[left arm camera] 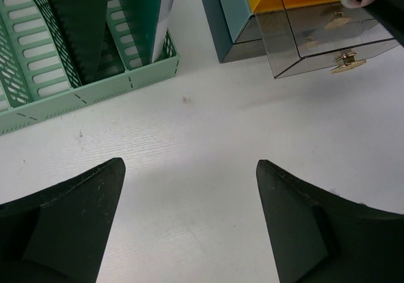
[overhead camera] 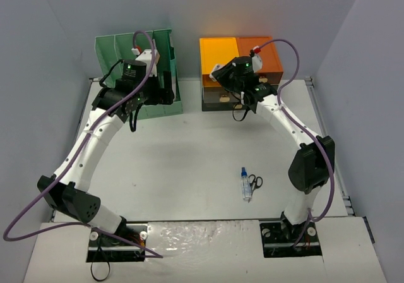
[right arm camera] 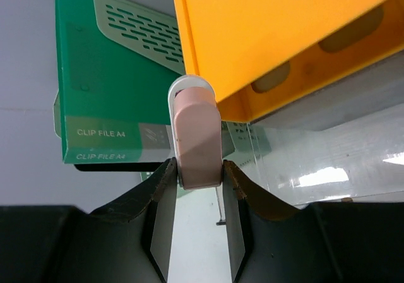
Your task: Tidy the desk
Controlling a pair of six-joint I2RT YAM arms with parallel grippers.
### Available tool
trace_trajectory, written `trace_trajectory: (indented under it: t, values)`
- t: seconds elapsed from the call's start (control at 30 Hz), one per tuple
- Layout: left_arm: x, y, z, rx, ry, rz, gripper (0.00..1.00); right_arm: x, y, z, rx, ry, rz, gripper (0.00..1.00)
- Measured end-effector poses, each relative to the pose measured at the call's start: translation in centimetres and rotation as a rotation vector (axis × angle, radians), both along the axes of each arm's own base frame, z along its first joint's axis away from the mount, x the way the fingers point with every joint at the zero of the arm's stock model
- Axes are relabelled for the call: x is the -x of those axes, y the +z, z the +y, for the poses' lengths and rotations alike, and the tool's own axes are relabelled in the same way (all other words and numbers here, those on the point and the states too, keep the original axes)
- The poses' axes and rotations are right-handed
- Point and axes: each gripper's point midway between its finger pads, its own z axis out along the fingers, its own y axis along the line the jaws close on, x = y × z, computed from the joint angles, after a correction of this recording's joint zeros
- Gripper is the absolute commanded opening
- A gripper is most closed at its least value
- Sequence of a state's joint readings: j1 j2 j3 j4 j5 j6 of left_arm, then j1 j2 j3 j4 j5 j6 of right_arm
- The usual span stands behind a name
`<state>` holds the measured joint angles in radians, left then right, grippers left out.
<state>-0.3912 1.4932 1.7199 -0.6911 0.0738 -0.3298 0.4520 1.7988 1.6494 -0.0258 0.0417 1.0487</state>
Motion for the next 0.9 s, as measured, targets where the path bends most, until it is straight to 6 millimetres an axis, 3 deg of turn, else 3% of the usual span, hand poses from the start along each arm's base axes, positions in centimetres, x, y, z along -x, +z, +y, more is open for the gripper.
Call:
trace_trajectory:
  t: [0.17, 0.4, 0.9]
  values:
    - [0.1, 0.1, 0.0, 0.001, 0.000, -0.003, 0.82, 0.9, -2.4, 0.2, 0.009, 0.006, 0.051, 0.00]
    - [0.1, 0.1, 0.0, 0.002, 0.000, -0.003, 0.82, 2.2, -1.6, -1.2, 0.036, -0.020, 0.054, 0.03]
    - [0.2, 0.3, 0.1, 0.003, 0.001, -0.007, 0.82, 2.9, -1.6, -1.9, 0.076, -0.016, 0.066, 0.50]
